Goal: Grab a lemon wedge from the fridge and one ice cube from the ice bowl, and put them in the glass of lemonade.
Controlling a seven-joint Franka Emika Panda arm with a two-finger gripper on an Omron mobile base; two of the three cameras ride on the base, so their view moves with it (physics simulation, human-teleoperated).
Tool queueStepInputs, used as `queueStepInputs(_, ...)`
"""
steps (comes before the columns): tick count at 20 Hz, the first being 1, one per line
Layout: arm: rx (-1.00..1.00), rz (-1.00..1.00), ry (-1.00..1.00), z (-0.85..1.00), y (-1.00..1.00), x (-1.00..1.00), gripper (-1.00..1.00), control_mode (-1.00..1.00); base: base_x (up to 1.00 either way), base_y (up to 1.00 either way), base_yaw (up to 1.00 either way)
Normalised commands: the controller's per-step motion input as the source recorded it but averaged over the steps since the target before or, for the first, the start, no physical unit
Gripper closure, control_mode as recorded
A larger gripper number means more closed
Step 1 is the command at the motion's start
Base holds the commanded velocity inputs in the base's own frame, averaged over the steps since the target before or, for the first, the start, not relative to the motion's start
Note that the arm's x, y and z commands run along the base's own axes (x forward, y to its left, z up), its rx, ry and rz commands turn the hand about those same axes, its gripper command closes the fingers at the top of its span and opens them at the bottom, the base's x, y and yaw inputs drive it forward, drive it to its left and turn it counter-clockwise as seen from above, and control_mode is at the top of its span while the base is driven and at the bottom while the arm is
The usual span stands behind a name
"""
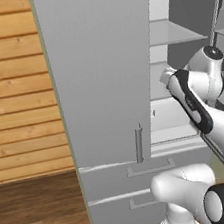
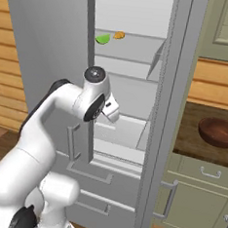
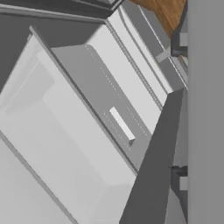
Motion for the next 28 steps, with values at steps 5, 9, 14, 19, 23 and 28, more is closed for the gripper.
queueStepInputs(5, 0.07, 0.03, 0.0, -0.01, 0.0, 0.43, -1.0, -1.0, 0.0, 0.0, 0.0)
queueStepInputs(9, 0.12, 0.05, -0.02, -0.01, 0.0, 0.24, -1.0, -1.0, 0.0, 0.0, 0.0)
queueStepInputs(14, 0.1, 0.0, -0.04, -0.04, 0.13, 0.23, -1.0, -1.0, 0.0, 0.0, 0.0)
queueStepInputs(19, 0.04, 0.02, -0.03, -0.09, 0.49, 0.03, -1.0, -1.0, 0.0, 0.0, 0.0)
queueStepInputs(23, 0.02, 0.05, -0.02, -0.07, 0.58, -0.06, -1.0, -1.0, 0.0, 0.0, 0.0)
queueStepInputs(28, 0.05, 0.07, 0.0, -0.03, 0.32, -0.1, -1.0, -1.0, 0.0, 0.0, 0.0)
